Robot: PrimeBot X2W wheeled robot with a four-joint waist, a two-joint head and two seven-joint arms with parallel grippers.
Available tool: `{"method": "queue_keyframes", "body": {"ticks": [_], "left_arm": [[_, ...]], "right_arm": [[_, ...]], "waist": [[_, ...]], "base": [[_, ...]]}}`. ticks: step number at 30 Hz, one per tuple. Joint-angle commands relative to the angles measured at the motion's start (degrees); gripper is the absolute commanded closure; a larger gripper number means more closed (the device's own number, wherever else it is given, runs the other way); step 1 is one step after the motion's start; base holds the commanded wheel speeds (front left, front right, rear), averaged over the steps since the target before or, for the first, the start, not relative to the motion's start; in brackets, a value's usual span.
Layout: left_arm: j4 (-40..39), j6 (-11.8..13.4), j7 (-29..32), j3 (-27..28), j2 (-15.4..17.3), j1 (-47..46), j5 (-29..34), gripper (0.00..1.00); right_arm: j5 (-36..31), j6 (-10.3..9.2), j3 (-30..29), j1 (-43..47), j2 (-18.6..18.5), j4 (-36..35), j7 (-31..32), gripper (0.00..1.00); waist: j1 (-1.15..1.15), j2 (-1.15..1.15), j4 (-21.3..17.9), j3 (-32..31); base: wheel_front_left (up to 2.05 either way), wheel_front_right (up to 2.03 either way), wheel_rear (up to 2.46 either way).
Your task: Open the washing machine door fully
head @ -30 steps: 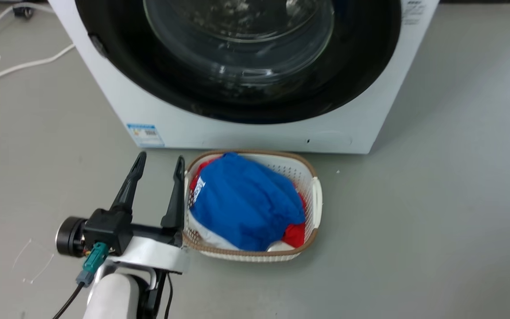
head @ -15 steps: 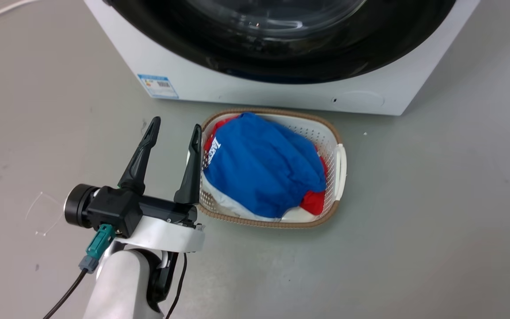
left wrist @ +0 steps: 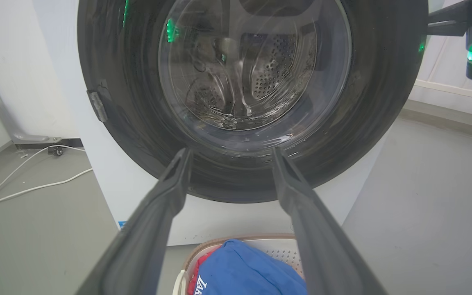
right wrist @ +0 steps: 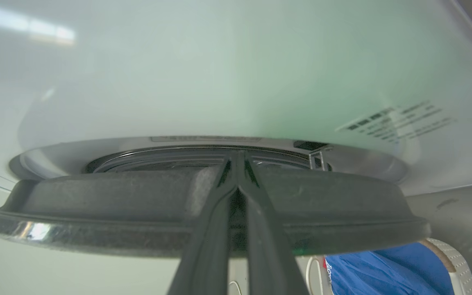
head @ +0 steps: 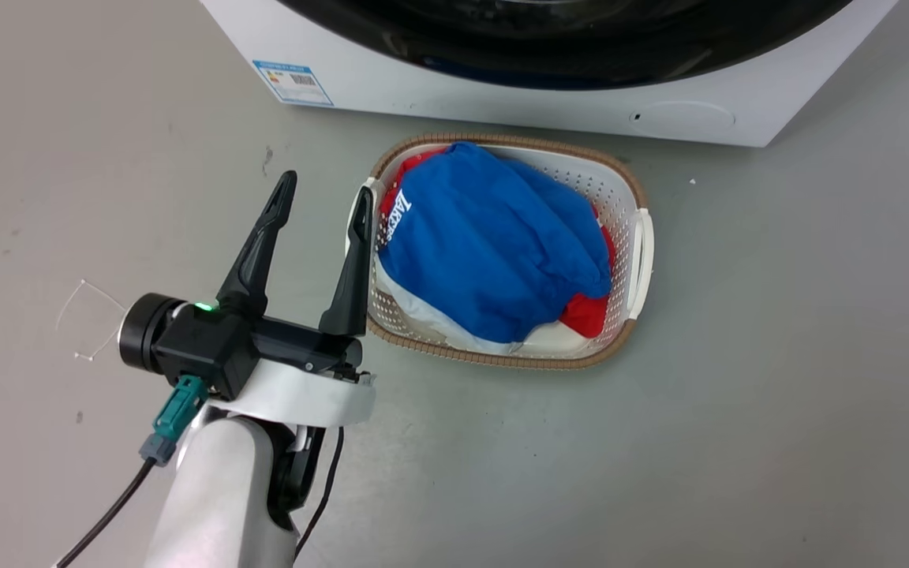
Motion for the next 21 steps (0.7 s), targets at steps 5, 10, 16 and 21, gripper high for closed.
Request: {"method": "queue_keyframes", "body": {"ticks": [5,10,16,21], "left_arm": [[0.0,0.4,-0.1,-0.2,-0.1,-1.6,-0.6,0.00],[0.0,0.8,-0.1,-0.7,-0.1,-2.1,-1.0,0.00],[0.5,0.7,-0.1,-0.4,-0.1,-1.1,-1.2,0.00],[1.5,0.7,-0.1,0.0,-0.1,0.4,-0.8,0.00]], "right_arm": [[-0.2,0.02,0.9,-1.8,0.6,0.8,2.9,1.00],[0.9,0.02,0.7,-1.5,0.0,0.9,8.5,1.00],[1.7,0.09,0.7,1.9,0.3,-0.4,14.4,1.00],[2.1,0.09,1.2,6.6,0.9,-2.1,18.0,1.00]], "waist": [[-0.01,0.00,0.3,1.6],[-0.01,0.00,0.1,1.5],[-0.01,0.00,-0.7,-0.7],[-0.01,0.00,-1.7,-3.6]], "base": [[0.00,0.00,0.00],[0.00,0.00,0.00],[0.00,0.00,0.00],[0.00,0.00,0.00]]}}
